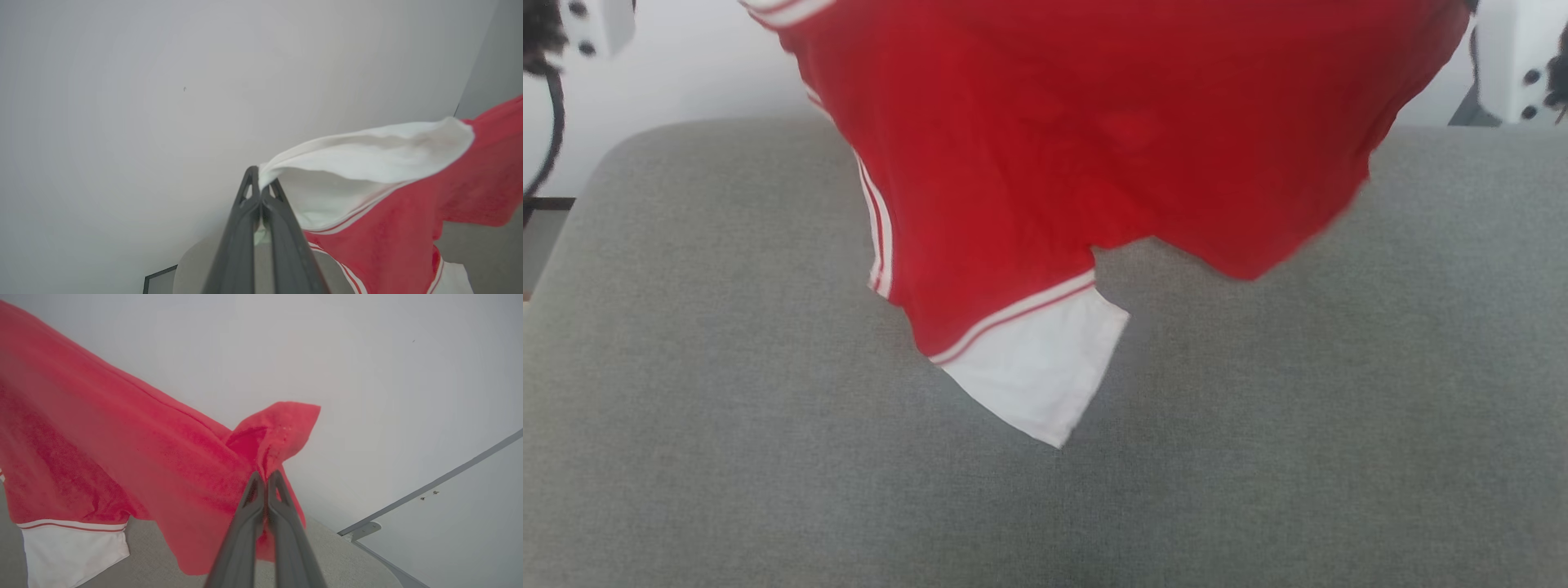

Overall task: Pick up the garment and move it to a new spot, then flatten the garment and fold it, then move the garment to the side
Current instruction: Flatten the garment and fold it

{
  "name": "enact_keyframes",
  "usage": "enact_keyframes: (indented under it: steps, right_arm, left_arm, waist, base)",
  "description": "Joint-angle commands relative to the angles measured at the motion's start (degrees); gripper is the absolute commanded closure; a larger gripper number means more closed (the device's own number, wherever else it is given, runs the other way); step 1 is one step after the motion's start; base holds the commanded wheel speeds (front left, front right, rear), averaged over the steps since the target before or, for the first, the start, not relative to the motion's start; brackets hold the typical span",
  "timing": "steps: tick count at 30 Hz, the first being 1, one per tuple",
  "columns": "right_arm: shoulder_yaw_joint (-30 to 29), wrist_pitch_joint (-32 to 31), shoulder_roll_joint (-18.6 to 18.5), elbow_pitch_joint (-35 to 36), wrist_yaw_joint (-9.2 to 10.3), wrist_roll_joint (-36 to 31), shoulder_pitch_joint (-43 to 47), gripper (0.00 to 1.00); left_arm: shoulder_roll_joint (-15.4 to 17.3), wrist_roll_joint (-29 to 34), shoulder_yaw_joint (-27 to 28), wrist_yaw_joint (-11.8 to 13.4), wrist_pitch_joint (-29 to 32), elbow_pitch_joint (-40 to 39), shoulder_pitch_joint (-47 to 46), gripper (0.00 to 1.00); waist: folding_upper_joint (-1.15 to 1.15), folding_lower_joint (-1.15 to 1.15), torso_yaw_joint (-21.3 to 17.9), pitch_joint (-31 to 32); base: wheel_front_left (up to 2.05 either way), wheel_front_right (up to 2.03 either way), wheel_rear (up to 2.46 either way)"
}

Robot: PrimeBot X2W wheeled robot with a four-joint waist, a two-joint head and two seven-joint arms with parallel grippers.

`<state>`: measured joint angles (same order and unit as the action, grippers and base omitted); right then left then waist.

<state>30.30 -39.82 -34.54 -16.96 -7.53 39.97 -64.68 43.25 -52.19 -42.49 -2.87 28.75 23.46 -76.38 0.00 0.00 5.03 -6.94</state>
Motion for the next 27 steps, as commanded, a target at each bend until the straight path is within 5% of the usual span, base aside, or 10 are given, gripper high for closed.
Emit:
enact_keyframes:
  steps: [1, 11, 27]
  right_arm:
    - [-1.62, -0.55, 0.56, 1.23, 0.08, -1.47, 1.20, 1.00]
    - [-10.50, 6.27, 6.19, -1.29, 0.08, -12.32, -2.23, 1.00]
    - [-21.11, 38.27, 17.81, -20.68, 0.08, -41.07, -16.27, 1.00]
  left_arm:
    - [-0.59, 1.70, -0.27, -0.50, -0.59, 1.57, -2.10, 1.00]
    - [-5.64, 9.13, -0.21, -1.69, -13.03, 9.37, -12.75, 1.00]
    - [-14.02, 19.77, 0.08, -1.20, -41.60, 28.12, -32.09, 1.00]
  waist:
    - [0.00, 0.00, -0.29, -0.64]
    - [0.00, 0.00, -0.51, -9.32]
    - [0.00, 0.00, 0.12, -25.03]
  base:
    - [0.00, 0.00, 0.00]
    - [0.00, 0.00, 0.00]
    - [0.00, 0.00, 0.00]
